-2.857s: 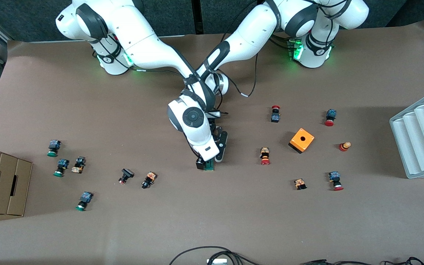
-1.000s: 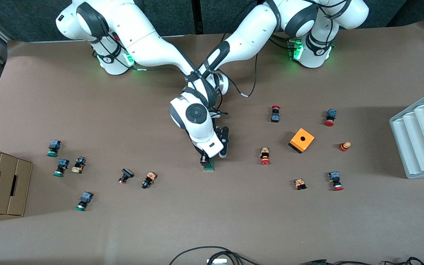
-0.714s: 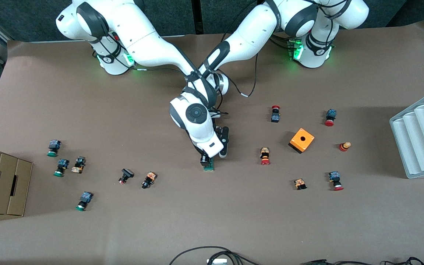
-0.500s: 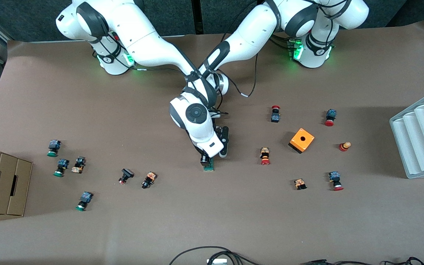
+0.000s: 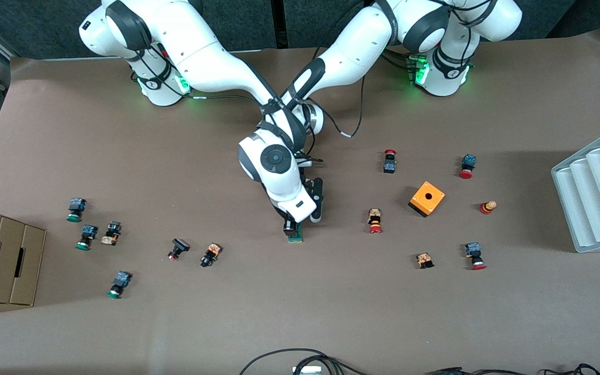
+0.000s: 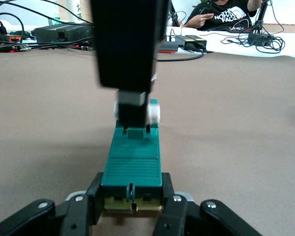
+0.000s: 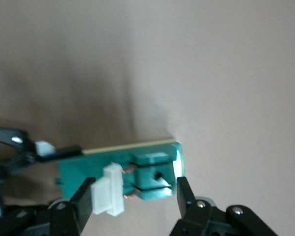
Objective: Close load switch with both arms
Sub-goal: 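Lift the white handle upward with the right gripper, raising the blade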
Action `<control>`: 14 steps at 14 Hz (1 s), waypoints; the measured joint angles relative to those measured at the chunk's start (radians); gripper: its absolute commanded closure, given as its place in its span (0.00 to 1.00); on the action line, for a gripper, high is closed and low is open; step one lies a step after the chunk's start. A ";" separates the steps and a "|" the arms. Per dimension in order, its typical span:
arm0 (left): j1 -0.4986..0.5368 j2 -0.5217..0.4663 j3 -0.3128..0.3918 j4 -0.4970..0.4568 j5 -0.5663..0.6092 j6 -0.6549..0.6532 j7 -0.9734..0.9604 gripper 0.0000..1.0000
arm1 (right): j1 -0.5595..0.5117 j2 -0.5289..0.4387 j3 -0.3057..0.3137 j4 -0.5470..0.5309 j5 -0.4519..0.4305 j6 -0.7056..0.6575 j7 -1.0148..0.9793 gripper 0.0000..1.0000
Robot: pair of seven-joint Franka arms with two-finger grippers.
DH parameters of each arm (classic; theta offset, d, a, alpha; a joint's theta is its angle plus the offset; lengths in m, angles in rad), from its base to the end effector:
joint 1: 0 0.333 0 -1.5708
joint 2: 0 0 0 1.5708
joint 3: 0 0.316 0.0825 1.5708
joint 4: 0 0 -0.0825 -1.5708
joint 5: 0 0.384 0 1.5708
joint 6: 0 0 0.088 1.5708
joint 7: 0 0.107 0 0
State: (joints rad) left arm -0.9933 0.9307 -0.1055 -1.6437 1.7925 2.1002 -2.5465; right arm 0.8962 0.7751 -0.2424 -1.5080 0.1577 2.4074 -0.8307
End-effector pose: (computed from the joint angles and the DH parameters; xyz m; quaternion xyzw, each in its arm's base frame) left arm 0.3452 -0.5608 0.0708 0.8341 0.0257 0.5510 0.0032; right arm 0.5568 0.4676 0.2294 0.7447 0.6628 0.0720 0.0313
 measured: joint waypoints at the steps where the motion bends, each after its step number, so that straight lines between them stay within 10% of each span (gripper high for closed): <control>1: 0.000 0.000 0.000 0.000 0.000 0.000 0.000 0.68 | -0.005 0.001 -0.012 0.000 0.000 0.004 -0.007 0.27; 14: 0.000 0.000 0.000 0.000 0.000 0.000 0.000 0.68 | -0.006 0.002 -0.014 0.001 -0.001 0.012 -0.017 0.37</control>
State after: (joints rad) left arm -0.9934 0.9307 -0.1055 -1.6438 1.7925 2.1001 -2.5465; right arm 0.8899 0.7775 -0.2559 -1.5073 0.1563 2.4193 -0.8481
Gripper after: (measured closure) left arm 0.515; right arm 0.366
